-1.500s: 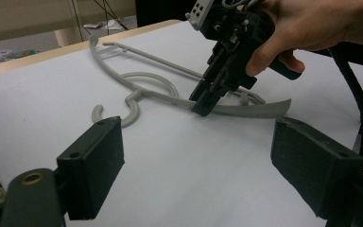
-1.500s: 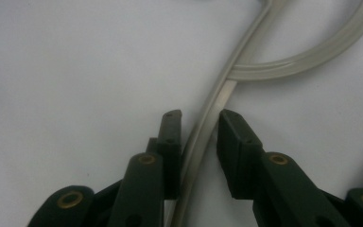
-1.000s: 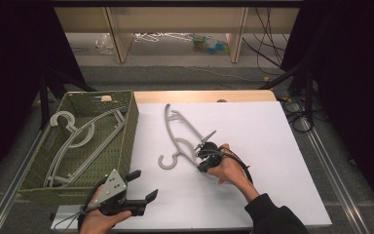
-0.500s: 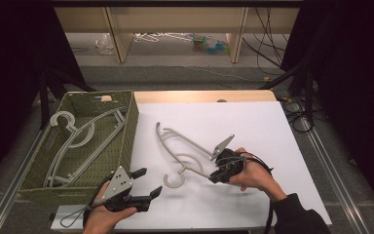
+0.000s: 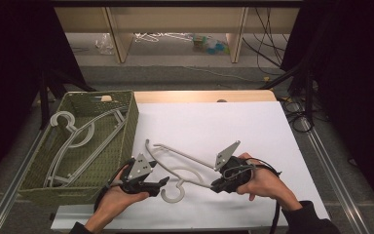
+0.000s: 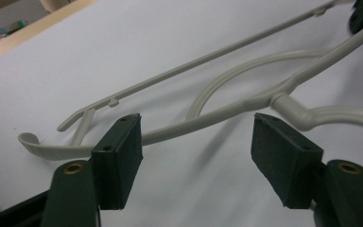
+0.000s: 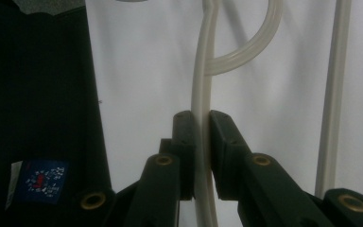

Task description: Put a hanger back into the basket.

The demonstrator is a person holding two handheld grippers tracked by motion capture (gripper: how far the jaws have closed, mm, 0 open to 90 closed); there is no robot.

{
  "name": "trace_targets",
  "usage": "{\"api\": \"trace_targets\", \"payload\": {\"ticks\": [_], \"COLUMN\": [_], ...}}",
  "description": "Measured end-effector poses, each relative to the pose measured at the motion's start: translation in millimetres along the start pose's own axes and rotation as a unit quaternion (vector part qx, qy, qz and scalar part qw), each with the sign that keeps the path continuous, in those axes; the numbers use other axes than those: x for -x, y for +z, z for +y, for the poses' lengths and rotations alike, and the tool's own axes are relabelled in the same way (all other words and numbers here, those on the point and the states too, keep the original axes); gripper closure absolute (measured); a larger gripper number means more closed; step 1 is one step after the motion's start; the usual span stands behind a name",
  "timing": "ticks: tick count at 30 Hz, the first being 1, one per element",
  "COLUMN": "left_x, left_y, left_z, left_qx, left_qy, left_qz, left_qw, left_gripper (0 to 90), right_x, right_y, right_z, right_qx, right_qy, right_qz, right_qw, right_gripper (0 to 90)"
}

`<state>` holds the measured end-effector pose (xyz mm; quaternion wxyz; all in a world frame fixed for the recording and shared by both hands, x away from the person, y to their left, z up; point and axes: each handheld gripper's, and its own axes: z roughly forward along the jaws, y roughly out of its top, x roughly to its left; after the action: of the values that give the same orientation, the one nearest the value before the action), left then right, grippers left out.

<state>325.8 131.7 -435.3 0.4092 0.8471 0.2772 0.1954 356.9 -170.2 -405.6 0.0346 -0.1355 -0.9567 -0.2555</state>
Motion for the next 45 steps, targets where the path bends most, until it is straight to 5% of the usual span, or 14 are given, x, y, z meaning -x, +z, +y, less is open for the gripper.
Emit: {"api": "trace_targets", "payload": {"ticks": [2, 5, 10, 14, 18, 23, 33, 39, 43, 45], "left_x": [1.9, 6.5, 3.5, 8.7, 13.9, 14.0, 23.9, 31.0, 35.8, 36.8], "left_y": [6.9, 15.5, 22.9, 25.5, 33.1, 38.2, 31.8, 20.4, 12.4, 10.3], "left_z": [1.6, 4.9, 5.1, 8.3, 11.2, 13.2, 18.5, 28.1, 35.7, 36.0], "left_qx": [-0.008, -0.036, -0.048, -0.060, -0.058, -0.052, -0.040, -0.029, -0.019, -0.018], "left_qy": [-0.002, 0.024, 0.057, 0.104, 0.130, 0.142, 0.222, 0.227, 0.208, 0.182], "left_qz": [-0.002, -0.020, -0.035, -0.053, -0.072, -0.081, -0.088, -0.104, -0.125, -0.146], "left_qw": [1.0000, 0.9988, 0.9966, 0.9914, 0.9871, 0.9851, 0.9702, 0.9679, 0.9700, 0.9723], "left_gripper": [36.5, 40.0, 42.2, 43.0, 44.1, 51.7, 65.7, 70.5, 75.8, 78.0], "right_x": [-2.7, -5.3, -7.8, -8.3, -7.8, -6.9, 0.0, 10.4, 16.7, 19.2], "right_y": [-3.1, -8.1, -14.4, -15.2, -17.3, -19.4, -23.5, -31.7, -33.3, -32.1], "right_z": [-0.3, -1.6, -5.0, -6.4, -7.3, -8.6, -15.2, -24.8, -30.2, -31.4], "right_qx": [-0.002, -0.002, -0.007, -0.009, -0.004, -0.002, 0.009, 0.035, 0.039, 0.041], "right_qy": [-0.005, -0.014, -0.028, -0.035, -0.040, -0.043, -0.049, -0.039, -0.022, -0.020], "right_qz": [0.007, 0.010, 0.015, 0.015, 0.024, 0.022, 0.030, 0.035, 0.021, 0.020], "right_qw": [1.0000, 0.9999, 0.9995, 0.9992, 0.9989, 0.9988, 0.9983, 0.9980, 0.9988, 0.9988], "right_gripper": [81.7, 81.8, 81.9, 81.8, 81.8, 81.8, 81.3, 77.4, 73.4, 72.8]}}
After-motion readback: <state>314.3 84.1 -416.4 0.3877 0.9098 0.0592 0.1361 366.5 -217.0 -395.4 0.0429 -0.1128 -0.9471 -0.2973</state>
